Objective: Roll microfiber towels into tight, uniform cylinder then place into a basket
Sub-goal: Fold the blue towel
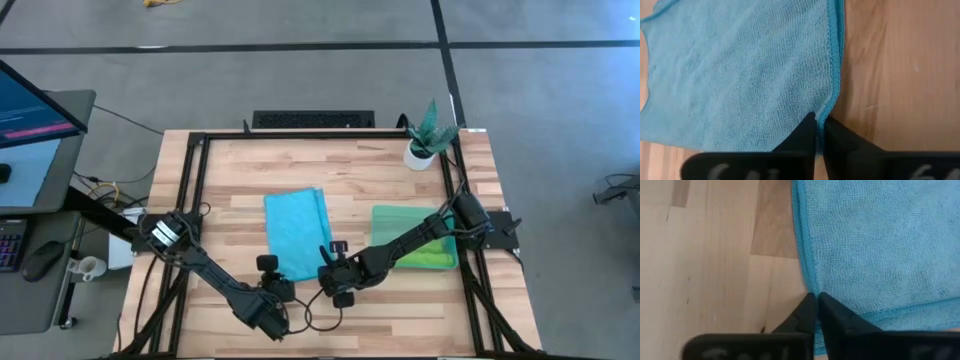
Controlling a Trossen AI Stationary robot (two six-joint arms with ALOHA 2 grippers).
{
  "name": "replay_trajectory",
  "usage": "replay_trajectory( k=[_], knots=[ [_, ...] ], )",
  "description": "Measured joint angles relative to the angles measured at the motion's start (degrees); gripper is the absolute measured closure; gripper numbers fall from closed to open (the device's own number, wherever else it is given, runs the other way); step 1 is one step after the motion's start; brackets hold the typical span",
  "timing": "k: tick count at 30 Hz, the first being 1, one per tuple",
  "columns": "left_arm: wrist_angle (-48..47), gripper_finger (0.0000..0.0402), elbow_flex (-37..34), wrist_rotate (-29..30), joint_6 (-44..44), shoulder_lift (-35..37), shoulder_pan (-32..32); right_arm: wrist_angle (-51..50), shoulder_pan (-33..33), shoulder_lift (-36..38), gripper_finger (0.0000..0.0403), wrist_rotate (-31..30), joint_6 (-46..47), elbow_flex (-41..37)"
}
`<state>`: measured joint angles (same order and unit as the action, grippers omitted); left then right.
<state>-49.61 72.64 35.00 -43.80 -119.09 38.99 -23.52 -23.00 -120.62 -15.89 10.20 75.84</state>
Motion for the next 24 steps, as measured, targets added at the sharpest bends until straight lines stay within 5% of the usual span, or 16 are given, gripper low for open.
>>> replay_trajectory(
  k=[4,24],
  knots=[
    [-0.39,0.0394,1.33,0.17,-0.02,-0.14,0.37,-0.12,-0.78,-0.02,0.0395,-0.95,-0.31,-0.06],
    [-6.34,0.0400,14.92,-4.13,-0.91,-0.37,4.59,-13.34,-11.70,-0.54,0.0399,-0.90,0.42,12.99]
  ],
)
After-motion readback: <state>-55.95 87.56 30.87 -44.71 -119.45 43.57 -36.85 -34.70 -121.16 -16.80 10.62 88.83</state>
